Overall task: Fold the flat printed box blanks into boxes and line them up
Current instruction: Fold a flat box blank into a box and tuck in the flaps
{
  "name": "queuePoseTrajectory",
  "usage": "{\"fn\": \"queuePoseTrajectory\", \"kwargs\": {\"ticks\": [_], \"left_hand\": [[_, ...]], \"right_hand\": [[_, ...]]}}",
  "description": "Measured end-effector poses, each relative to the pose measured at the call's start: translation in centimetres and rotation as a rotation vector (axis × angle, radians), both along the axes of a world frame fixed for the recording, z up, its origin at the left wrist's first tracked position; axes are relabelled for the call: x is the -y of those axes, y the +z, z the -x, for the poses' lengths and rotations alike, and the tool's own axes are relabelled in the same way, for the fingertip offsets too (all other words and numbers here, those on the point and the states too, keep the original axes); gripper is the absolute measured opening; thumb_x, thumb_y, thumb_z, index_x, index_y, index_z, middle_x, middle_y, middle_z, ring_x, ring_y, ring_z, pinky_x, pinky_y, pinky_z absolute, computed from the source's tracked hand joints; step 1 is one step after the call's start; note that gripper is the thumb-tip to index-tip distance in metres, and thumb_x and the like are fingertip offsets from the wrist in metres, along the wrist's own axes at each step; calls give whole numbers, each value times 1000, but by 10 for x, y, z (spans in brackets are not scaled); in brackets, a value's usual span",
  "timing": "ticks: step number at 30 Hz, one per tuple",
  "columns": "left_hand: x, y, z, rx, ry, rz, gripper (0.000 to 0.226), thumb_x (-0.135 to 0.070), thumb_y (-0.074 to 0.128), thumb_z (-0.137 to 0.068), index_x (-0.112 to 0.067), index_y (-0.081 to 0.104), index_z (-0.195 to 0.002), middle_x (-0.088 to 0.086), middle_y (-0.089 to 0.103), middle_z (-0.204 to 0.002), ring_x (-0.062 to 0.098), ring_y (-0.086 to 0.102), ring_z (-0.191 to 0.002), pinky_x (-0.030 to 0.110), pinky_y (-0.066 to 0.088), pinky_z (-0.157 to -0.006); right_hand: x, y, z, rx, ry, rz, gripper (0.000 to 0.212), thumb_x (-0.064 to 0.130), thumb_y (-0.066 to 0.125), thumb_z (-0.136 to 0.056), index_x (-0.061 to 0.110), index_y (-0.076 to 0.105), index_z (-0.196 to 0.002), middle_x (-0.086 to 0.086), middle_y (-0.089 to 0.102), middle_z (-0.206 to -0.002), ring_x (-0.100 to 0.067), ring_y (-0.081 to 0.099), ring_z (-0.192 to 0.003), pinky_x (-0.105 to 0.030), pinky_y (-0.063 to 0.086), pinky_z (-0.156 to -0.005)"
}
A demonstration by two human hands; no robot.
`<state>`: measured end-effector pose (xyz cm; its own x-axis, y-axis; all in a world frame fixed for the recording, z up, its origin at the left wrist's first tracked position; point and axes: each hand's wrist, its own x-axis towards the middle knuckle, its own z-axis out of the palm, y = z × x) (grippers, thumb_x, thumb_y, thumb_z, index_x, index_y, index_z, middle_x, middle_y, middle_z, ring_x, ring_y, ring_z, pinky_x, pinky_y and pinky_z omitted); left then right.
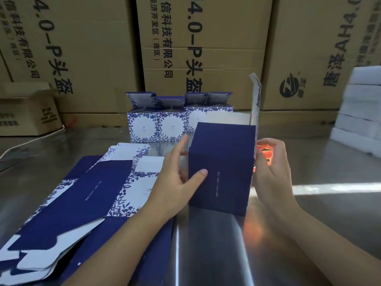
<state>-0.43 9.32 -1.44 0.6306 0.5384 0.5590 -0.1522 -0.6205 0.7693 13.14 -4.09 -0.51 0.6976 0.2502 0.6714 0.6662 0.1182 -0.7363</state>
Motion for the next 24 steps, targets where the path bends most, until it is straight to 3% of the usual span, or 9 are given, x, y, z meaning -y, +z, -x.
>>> {"fn": "queuePoseTrajectory", "kwargs": {"ticks": [3,6,8,10,12,15,19,24], "left_hand": [[3,4,1,83,-3,-44,73,-37,62,-78,-71,19,-126,-25,42,-130,4,49,-111,23,45,-93],[4,6,2,150,-23,-66,70,-32,58,-81,-71,23,-126,-30,47,-129,-3,47,-119,19,43,-95],[5,6,3,151,-19,-110,65,-28,56,-83,-64,28,-129,-34,46,-130,-8,43,-123,13,39,-97],[6,6,4,131,5,-176,58,-26,54,-85,-56,32,-130,-36,43,-131,-11,39,-125,11,34,-100],[7,6,4,109,34,-239,51,-27,52,-87,-51,35,-129,-33,45,-127,-6,43,-121,19,36,-102],[6,6,3,112,43,-255,47,-27,50,-88,-44,38,-130,-19,48,-116,4,50,-107,28,43,-97],[7,5,2,149,57,-294,44,-21,50,-89,-33,42,-131,-16,48,-111,-4,47,-105,24,44,-94],[9,4,2,157,115,-380,43,-19,53,-89,-19,51,-132,-13,47,-109,1,48,-103,17,40,-93]], "right_hand": [[3,2,6,47,-46,-54,10,35,40,-90,41,48,-94,10,57,-96,-20,57,-86,-50,51,-73],[4,4,11,159,-46,-119,10,38,40,-89,41,49,-94,18,55,-93,-11,56,-83,-39,50,-69],[7,7,13,369,-83,-159,14,26,44,-89,23,54,-98,16,53,-98,0,51,-83,-16,42,-71],[10,8,17,595,-125,-169,16,13,50,-87,2,60,-92,1,54,-100,-3,48,-83,-9,37,-73],[10,8,23,732,-144,-162,15,10,56,-86,-1,66,-85,-1,57,-101,-5,52,-84,-13,42,-73],[4,7,34,904,-233,-36,13,10,61,-83,9,74,-86,-1,66,-99,-15,56,-85,-25,46,-77],[-3,3,33,1042,-362,218,21,9,62,-78,13,75,-95,-1,71,-101,-24,60,-88,-34,41,-75],[-3,4,31,1016,-312,263,29,0,62,-76,3,72,-103,-9,70,-101,-31,64,-85,-37,48,-83]]}}
